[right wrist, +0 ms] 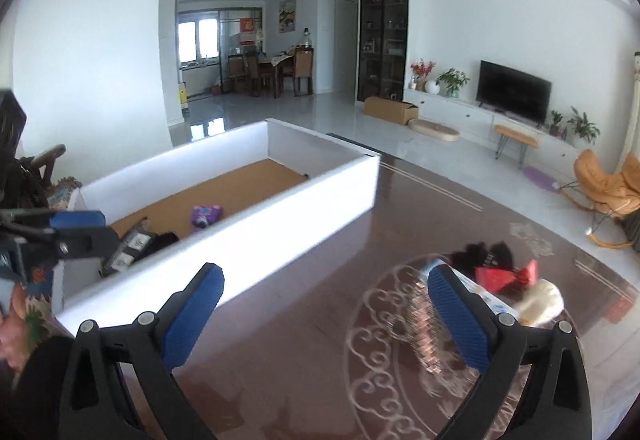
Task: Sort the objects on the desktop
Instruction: 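Bring both tools back over the table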
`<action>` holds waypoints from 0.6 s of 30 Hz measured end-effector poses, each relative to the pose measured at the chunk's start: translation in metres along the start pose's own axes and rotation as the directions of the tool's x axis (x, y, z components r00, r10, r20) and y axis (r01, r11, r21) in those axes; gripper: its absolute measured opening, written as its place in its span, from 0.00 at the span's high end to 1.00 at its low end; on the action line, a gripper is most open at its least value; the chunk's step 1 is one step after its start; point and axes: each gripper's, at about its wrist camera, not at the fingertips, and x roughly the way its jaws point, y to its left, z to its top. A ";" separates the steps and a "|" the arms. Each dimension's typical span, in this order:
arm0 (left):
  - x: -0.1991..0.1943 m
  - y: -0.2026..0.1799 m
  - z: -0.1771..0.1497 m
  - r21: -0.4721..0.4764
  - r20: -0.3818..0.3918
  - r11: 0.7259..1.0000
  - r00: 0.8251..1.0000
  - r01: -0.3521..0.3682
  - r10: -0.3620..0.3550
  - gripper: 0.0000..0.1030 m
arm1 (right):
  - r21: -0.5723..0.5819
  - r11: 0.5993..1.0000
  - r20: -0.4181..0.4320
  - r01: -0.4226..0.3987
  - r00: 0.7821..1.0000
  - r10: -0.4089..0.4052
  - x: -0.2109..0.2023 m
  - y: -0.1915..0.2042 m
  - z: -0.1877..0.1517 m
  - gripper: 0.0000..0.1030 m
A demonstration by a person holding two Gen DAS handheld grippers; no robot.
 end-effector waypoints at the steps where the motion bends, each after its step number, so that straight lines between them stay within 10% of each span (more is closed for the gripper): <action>1: 0.007 -0.019 -0.009 0.027 -0.019 0.999 0.999 0.038 -0.037 0.04 | -0.002 0.999 -0.014 0.051 0.999 -0.051 -0.012 -0.017 -0.021 0.01; 10: 0.125 -0.112 -0.074 0.152 -0.186 0.987 0.982 0.049 -0.020 0.04 | 0.144 0.921 -0.359 0.362 0.886 -0.293 -0.042 -0.139 -0.167 0.00; 18: 0.151 -0.107 -0.083 0.181 -0.179 0.983 0.983 -0.005 0.038 0.04 | 0.273 0.898 -0.417 0.345 0.884 -0.213 -0.018 -0.136 -0.166 0.00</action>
